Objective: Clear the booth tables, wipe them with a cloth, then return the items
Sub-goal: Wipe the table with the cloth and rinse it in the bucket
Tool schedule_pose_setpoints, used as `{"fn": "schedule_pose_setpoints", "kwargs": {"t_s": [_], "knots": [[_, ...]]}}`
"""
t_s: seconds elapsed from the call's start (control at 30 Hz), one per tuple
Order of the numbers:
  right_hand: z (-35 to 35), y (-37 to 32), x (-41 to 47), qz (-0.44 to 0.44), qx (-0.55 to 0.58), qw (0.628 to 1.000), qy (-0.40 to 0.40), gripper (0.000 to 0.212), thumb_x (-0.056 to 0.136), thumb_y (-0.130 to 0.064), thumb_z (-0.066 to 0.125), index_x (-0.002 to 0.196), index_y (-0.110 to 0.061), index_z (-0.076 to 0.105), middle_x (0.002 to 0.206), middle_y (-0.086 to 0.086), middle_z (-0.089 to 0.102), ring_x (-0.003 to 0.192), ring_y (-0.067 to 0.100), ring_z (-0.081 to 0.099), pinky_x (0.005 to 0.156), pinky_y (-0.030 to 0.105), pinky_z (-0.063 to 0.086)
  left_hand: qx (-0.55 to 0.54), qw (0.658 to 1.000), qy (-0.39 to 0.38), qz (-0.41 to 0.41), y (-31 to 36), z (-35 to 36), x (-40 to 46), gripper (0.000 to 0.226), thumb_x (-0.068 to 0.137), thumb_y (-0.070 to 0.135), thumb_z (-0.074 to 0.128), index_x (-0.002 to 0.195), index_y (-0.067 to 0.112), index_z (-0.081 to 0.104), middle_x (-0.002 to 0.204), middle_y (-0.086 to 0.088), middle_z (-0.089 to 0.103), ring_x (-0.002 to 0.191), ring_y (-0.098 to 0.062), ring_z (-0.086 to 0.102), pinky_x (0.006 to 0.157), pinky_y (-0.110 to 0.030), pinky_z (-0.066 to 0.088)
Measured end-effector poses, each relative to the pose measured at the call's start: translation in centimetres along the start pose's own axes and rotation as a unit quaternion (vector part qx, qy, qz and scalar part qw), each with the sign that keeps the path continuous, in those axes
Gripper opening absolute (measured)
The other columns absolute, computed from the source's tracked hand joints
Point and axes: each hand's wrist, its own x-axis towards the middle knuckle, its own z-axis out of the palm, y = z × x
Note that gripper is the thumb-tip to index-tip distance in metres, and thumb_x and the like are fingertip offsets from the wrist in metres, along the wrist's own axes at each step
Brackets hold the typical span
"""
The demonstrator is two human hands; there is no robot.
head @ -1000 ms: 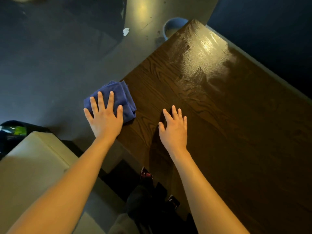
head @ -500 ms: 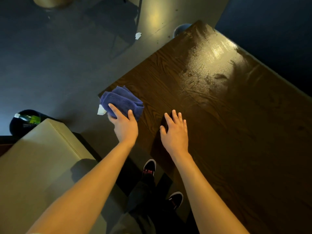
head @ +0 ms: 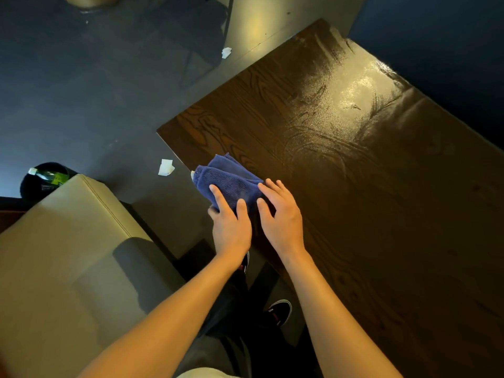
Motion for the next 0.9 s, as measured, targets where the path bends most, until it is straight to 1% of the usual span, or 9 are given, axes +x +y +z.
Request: {"fn": "schedule_pose_setpoints", "kwargs": {"t_s": [0.1,0.23,0.33,0.4,0.53,0.6,0.67,0.73,0.9], "knots": [[0.5,0.7,-1.4,-0.060,-0.015,0.998,0.024,0.036,0.097,-0.019,0.061,0.133,-0.015,0.063,0.141,0.000,0.059,0.139,0.013,0.043,0.116,0.033,0.036,0.006,1.000,-0.010,0.018,-0.9,-0.6,-1.2,0.060,0.108,0.045,0.023,0.161,0.034,-0.003,0.149,-0.015,0.038,0.104,-0.020,0.055,0.085,-0.031,0.043],[1.6,0.3,-2.4,-0.149,-0.059,0.984,0.079,0.037,0.093,-0.019,0.064,0.128,-0.009,0.066,0.133,0.005,0.065,0.131,0.017,0.053,0.112,0.034,0.040,0.003,0.997,0.015,0.074,-2.6,-3.1,-0.7,0.049,0.109,0.042,0.022,0.155,0.030,0.037,0.121,-0.004,0.066,0.097,-0.014,0.062,0.091,-0.037,0.051],[2.7,-1.0,-1.9,-0.143,-0.038,0.989,-0.020,0.053,0.090,-0.019,0.070,0.140,-0.009,0.055,0.143,0.006,0.057,0.138,0.018,0.046,0.115,0.041,0.038,-0.020,0.994,-0.007,0.111,-3.7,-5.5,1.9,0.051,0.104,0.047,0.026,0.135,0.026,0.061,0.088,0.001,0.073,0.082,-0.012,0.070,0.086,-0.047,0.057],[3.9,-1.5,-1.1,-0.110,-0.082,0.988,-0.075,0.073,0.090,-0.033,0.071,0.152,-0.014,0.038,0.158,0.004,0.039,0.149,0.018,0.029,0.122,0.038,0.025,0.022,0.986,-0.006,0.163,-4.0,-7.0,3.5,0.044,0.105,0.038,0.031,0.127,0.023,0.066,0.080,0.006,0.072,0.078,-0.006,0.069,0.085,-0.043,0.057],[5.9,-0.8,-0.6,-0.120,-0.198,0.972,-0.050,0.081,0.091,-0.048,0.066,0.156,-0.017,0.030,0.164,0.004,0.025,0.152,0.021,0.019,0.122,0.039,0.019,0.134,0.930,0.050,0.340,-3.9,-8.9,5.4,0.038,0.100,0.029,0.048,0.130,0.015,0.065,0.113,-0.004,0.070,0.105,-0.016,0.062,0.085,-0.036,0.055],[6.1,-0.2,-0.7,-0.134,-0.207,0.968,-0.035,0.076,0.092,-0.047,0.064,0.155,-0.018,0.034,0.163,0.004,0.028,0.152,0.021,0.020,0.123,0.041,0.021,0.213,0.886,0.012,0.411,-4.8,-8.8,6.5,0.046,0.094,0.036,0.050,0.131,0.014,0.066,0.130,-0.005,0.064,0.127,-0.020,0.051,0.099,-0.043,0.050],[6.0,0.2,-0.7,-0.134,-0.212,0.967,-0.033,0.072,0.093,-0.047,0.063,0.154,-0.019,0.036,0.162,0.003,0.031,0.152,0.020,0.021,0.123,0.041,0.023,0.242,0.862,-0.040,0.444,-5.8,-8.4,7.2,0.054,0.091,0.043,0.051,0.136,0.015,0.062,0.147,-0.003,0.054,0.148,-0.023,0.032,0.118,-0.046,0.028],[5.6,0.5,-0.9,-0.130,-0.217,0.967,-0.042,0.072,0.094,-0.048,0.062,0.154,-0.019,0.035,0.162,0.001,0.030,0.152,0.018,0.019,0.124,0.040,0.021,0.237,0.852,-0.059,0.462,-6.4,-8.2,7.6,0.059,0.091,0.047,0.052,0.141,0.016,0.056,0.152,0.000,0.047,0.152,-0.019,0.019,0.124,-0.044,0.013],[3.6,2.5,-3.2,-0.131,-0.218,0.966,-0.042,0.071,0.096,-0.055,0.054,0.154,-0.020,0.034,0.162,0.000,0.030,0.152,0.016,0.019,0.124,0.036,0.016,0.203,0.833,-0.134,0.498,-5.7,-7.4,7.0,0.059,0.084,0.024,0.079,0.138,0.020,0.057,0.151,0.000,0.047,0.151,-0.016,0.023,0.124,-0.046,0.015]]}}
